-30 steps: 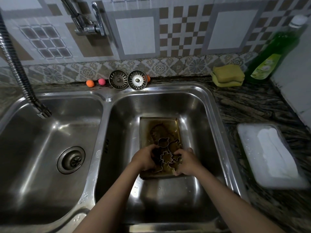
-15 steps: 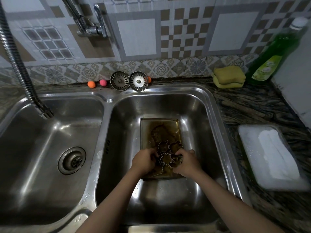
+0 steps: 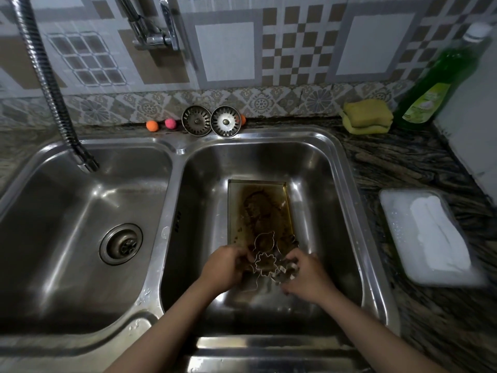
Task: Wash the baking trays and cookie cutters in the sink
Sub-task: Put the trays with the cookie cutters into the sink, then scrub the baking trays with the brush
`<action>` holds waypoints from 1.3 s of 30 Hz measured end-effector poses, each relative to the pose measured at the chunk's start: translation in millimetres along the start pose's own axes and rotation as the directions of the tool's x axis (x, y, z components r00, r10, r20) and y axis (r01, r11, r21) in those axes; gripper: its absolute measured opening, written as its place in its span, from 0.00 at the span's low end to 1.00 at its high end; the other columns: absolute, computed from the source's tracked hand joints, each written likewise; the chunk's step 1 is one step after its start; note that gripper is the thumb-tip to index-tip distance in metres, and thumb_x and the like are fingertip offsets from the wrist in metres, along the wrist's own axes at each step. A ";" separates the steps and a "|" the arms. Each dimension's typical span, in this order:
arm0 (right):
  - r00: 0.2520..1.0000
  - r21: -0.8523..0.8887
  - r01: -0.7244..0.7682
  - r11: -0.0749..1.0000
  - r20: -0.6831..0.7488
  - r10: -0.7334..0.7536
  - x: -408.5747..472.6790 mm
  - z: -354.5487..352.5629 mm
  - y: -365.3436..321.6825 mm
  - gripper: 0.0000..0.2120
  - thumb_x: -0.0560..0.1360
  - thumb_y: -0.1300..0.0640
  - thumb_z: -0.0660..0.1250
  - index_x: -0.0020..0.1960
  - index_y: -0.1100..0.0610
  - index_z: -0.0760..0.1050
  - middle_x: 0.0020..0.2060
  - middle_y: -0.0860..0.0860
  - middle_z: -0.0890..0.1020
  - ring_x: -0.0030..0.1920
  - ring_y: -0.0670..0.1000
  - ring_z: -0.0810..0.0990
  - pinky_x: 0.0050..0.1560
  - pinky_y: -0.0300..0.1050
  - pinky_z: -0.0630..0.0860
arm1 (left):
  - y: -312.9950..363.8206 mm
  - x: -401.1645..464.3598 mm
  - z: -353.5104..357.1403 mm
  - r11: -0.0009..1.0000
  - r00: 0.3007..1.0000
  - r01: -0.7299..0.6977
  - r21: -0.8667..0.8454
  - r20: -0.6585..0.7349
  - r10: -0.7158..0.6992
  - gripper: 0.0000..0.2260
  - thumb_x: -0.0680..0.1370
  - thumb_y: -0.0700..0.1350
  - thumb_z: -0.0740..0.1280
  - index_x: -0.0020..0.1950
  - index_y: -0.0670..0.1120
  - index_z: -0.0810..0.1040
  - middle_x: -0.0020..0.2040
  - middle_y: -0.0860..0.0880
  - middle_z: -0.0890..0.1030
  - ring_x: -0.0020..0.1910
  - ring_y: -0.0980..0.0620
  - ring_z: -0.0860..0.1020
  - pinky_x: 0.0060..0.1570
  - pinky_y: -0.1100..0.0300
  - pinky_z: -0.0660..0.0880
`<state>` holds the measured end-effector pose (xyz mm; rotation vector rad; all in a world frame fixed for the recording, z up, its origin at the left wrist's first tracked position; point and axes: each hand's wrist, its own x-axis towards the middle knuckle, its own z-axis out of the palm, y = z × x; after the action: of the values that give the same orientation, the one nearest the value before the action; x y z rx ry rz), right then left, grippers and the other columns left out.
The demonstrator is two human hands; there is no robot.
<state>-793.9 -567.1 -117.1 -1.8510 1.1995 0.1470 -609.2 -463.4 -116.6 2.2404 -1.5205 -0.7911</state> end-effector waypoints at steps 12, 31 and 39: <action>0.949 -0.088 -0.111 0.990 0.285 0.132 -12.1 -16.1 10.8 0.11 0.67 0.56 0.77 0.46 0.56 0.79 0.43 0.53 0.83 0.32 0.47 0.80 0.34 0.40 0.77 | -6.7 -8.9 5.8 0.966 0.917 -0.168 0.197 0.392 0.079 0.15 0.73 0.44 0.67 0.56 0.59 0.80 0.58 0.53 0.74 0.53 0.52 0.76 0.48 0.60 0.73; 0.993 0.249 -0.091 0.964 -0.044 0.106 66.0 -0.3 -2.8 0.23 0.73 0.54 0.71 0.66 0.51 0.71 0.65 0.52 0.72 0.63 0.53 0.73 0.54 0.42 0.73 | -21.9 39.2 13.4 0.900 0.894 0.334 -0.280 -0.208 -0.397 0.15 0.72 0.40 0.70 0.59 0.44 0.79 0.58 0.45 0.79 0.54 0.47 0.79 0.55 0.57 0.76; 0.988 0.394 -0.087 0.915 -0.085 0.130 65.7 0.1 -9.3 0.20 0.74 0.55 0.71 0.64 0.50 0.71 0.66 0.52 0.72 0.65 0.54 0.72 0.54 0.42 0.71 | -6.3 45.7 -4.5 0.850 0.924 0.138 -0.508 -0.243 -0.295 0.17 0.74 0.32 0.66 0.60 0.44 0.78 0.55 0.49 0.79 0.53 0.56 0.76 0.46 0.71 0.73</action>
<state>-752.3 -610.0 -145.9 -1.4593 1.3013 -0.1276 -588.9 -503.3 -128.5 2.0466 -0.8138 -0.7330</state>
